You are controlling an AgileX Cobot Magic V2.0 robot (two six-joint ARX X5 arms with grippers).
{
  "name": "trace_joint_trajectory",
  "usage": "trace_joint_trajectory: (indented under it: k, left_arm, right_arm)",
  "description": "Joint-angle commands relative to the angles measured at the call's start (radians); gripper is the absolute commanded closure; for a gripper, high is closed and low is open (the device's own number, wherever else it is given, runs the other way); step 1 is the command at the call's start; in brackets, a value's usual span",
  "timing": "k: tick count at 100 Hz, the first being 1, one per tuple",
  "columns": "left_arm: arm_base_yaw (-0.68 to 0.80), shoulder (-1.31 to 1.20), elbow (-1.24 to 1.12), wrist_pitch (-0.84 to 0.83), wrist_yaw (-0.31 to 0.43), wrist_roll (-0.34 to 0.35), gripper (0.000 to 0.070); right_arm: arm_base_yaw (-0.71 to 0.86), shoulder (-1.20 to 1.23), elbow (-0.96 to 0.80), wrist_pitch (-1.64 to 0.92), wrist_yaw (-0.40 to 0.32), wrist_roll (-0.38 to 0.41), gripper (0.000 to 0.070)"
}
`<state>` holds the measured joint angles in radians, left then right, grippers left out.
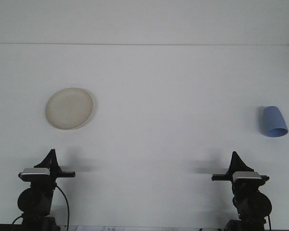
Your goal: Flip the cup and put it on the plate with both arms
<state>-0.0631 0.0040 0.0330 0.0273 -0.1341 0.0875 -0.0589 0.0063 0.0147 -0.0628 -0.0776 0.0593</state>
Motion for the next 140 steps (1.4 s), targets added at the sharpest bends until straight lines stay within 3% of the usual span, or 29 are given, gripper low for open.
trace_joint_trajectory:
  k: [1,86,104,124,133,140]
  left_arm:
    - [0.000,-0.001,-0.019,0.012,-0.003,0.001,0.0686]
    - [0.000,-0.001,-0.019,0.013,-0.003,0.001,0.0686]
    - [0.000,-0.001,-0.019,0.013,-0.003,0.001,0.0686]
    - [0.000,-0.001,-0.019,0.012,-0.003,0.001,0.0686]
    - [0.000,-0.001,-0.019,0.013,-0.003,0.001,0.0686]
    - [0.000,-0.001,-0.019,0.012,-0.003,0.001,0.0686]
  right_arm:
    - [0.001,-0.005,-0.002,0.013,-0.001,0.003,0.0694]
    - [0.001,-0.005,-0.002,0.025,-0.002,0.007,0.0694]
    - [0.001,-0.005,-0.002,0.039,-0.009,0.221,0.0694]
    - [0.001,-0.005,0.043,0.074,0.003,0.347,0.0697]
    - [0.001,0.018,0.157,0.023,0.057,0.356,0.0698]
    - [0.000,0.071,0.281,-0.044,0.098,0.301,0.0698]
